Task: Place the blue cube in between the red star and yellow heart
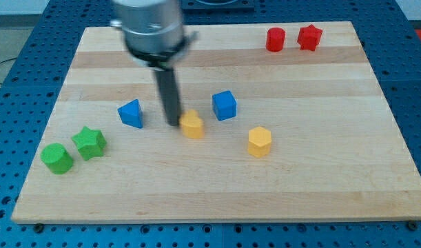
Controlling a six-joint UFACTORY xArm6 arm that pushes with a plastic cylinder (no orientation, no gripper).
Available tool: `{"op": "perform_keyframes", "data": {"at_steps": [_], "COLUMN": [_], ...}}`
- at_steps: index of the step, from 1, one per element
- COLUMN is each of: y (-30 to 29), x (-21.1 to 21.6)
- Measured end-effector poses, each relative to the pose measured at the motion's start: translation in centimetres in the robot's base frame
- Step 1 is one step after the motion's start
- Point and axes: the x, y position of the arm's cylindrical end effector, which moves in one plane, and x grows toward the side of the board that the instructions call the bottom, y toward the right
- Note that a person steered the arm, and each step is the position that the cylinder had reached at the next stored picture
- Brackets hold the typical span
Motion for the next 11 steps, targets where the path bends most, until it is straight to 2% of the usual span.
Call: {"op": "perform_keyframes", "data": {"at_steps": [1,3,4,5,6,8,10,11], "y": [8.2,1.5,7.2,12.7,14.8,13.0,12.2,14.0], "x": [1.1,1.2,4.9,6.2,6.0,-2.5,-3.8,-2.9]}}
